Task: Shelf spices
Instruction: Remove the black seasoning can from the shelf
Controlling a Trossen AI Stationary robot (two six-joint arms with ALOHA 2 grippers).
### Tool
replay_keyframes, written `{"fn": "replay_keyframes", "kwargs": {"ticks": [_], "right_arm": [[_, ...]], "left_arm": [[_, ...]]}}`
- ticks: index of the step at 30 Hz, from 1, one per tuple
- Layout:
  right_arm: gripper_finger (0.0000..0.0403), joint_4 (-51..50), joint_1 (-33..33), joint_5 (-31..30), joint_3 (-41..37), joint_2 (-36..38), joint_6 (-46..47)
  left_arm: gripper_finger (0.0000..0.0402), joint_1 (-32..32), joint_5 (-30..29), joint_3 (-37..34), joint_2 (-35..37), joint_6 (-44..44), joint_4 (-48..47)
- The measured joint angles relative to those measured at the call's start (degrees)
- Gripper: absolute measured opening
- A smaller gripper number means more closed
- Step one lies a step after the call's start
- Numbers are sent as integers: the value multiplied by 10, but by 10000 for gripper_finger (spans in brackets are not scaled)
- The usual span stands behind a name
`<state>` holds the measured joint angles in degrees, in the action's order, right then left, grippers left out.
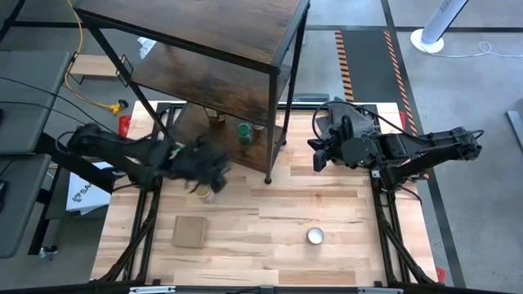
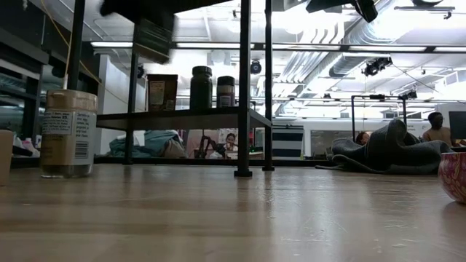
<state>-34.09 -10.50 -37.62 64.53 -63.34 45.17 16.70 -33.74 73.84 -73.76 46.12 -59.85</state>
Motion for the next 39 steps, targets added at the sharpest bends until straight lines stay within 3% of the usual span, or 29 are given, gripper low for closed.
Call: {"fn": "replay_keyframes", "kwargs": {"ticks": [7,10,13,17,20,24,33,36,39], "right_arm": [[0,-1,0,-29,0,0,14],[0,-2,0,-29,0,0,30],[0,-3,0,-29,0,0,40],[0,-4,4,-28,0,0,43],[0,-5,8,-19,0,0,50],[0,-5,13,-13,0,-5,49],[0,-5,23,-12,0,-7,43],[0,-5,24,-11,0,-7,43],[0,-5,29,-9,0,-7,39]], "left_arm": [[113,143,-120,0,-18,172,-119],[112,174,-125,0,-38,256,-185],[112,202,-121,-1,-38,409,-313],[112,243,-98,-50,0,449,-262],[112,262,-48,-95,8,545,-276],[113,292,-62,-115,13,637,-270],[113,275,47,-153,-11,739,-300],[113,269,43,-175,-26,755,-283],[113,249,-4,-186,-37,754,-238]]}}
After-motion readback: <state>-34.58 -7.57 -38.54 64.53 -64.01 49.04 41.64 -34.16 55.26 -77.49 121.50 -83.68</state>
